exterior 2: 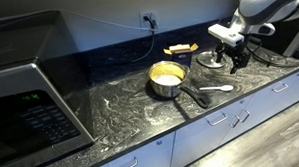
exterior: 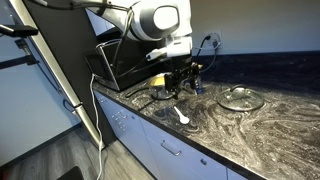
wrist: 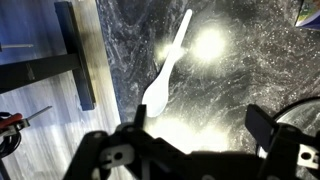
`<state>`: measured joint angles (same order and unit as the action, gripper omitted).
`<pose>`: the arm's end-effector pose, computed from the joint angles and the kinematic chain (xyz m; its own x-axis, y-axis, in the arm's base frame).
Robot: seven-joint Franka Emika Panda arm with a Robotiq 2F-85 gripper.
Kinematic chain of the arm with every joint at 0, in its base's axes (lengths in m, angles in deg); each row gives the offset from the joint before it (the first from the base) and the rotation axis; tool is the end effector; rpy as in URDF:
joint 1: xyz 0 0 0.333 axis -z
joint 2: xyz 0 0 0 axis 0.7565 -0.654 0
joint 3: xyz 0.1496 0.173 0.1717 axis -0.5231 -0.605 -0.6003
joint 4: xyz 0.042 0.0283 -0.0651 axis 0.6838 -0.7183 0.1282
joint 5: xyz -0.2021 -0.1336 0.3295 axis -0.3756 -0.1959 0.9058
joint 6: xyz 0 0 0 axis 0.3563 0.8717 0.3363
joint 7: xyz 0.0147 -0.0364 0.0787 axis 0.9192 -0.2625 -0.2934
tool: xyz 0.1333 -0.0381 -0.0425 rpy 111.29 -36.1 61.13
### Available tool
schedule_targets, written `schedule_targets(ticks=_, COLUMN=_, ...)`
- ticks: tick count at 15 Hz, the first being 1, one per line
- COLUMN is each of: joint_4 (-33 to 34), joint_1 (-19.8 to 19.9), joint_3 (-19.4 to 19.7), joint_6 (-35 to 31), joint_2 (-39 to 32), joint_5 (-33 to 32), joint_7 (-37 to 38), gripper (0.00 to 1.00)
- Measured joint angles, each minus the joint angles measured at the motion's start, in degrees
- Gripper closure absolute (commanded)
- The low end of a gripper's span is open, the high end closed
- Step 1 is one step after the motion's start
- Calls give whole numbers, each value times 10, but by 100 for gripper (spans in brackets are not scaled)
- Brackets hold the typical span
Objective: Pick up the spoon, stir in the pot to mix the objects, put the spoon back on the table and then, pick up the lid and close the pot
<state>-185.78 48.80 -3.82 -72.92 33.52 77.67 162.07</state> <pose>0.6255 -0.0471 0.2460 -0.1549 -0.9854 -0.0708 -0.9878 0.1557 -0.0055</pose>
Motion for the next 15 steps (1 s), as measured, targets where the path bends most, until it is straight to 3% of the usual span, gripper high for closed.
schedule_targets(ticks=6, joint_4=0, joint_1=-3, joint_3=-1, joint_6=-1, joint_2=-12, joint_5=0, joint_7=0, gripper=0)
schedule_targets(ticks=11, joint_4=5, joint_1=-16, joint_3=22, joint_6=-110, joint_2=-27, joint_5=-123, joint_7=4, gripper=0)
schedule_targets(ticks=15, joint_4=28, joint_1=-13, joint_3=43, joint_6=-177, joint_2=-50, joint_5=-185, joint_7=-63, gripper=0)
